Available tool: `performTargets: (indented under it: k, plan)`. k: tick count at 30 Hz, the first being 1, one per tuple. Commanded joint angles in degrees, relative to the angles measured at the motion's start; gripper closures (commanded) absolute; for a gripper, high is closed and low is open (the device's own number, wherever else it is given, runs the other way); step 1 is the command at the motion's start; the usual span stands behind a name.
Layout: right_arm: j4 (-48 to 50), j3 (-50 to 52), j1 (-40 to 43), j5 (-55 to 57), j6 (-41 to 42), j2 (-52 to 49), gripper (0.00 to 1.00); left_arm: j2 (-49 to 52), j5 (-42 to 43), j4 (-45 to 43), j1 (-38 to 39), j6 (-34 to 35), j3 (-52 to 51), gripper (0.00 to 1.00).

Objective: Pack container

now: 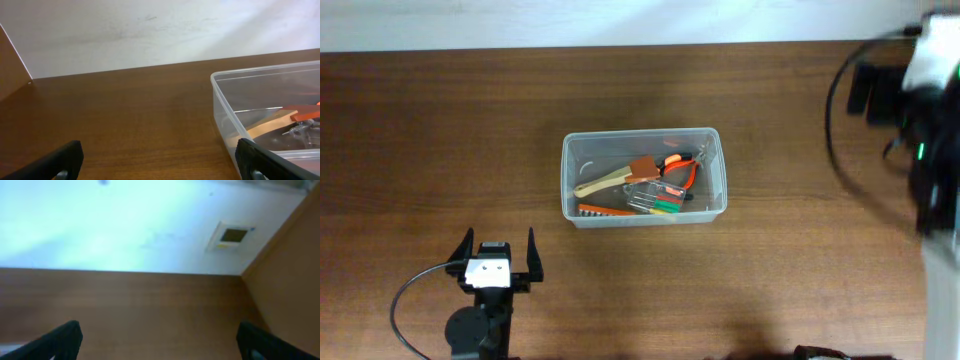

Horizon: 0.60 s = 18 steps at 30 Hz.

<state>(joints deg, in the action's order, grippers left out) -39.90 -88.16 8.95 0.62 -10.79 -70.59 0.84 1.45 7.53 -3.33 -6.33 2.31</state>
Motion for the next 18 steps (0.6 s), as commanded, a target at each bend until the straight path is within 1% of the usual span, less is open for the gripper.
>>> performTargets:
  k: [1, 5, 10, 13, 18]
  plan:
    - [2.8, 9.7, -3.3, -1.4, 0.5, 9.6, 0.01, -0.5, -0.2, 0.0, 0.3, 0.7, -0.4, 0.01]
    - [10.9, 21.3, -6.6, -4.6, 0.7, 22.7, 0.01, -0.5, -0.2, 0.0, 0.3, 0.7, -0.4, 0.01]
    - [19.8, 33.6, -7.8, -11.4, 0.7, 36.1, 0.01, -0.5, -0.2, 0.0, 0.3, 0.7, -0.4, 0.01]
    - [23.4, 39.7, -7.8, -13.4, 0.7, 42.4, 0.01, -0.5, -0.2, 0.0, 0.3, 0.7, -0.4, 0.01]
    - [33.4, 49.8, -7.8, -14.0, 0.7, 50.8, 0.01, -0.5, -0.2, 0.0, 0.3, 0.7, -0.4, 0.01]
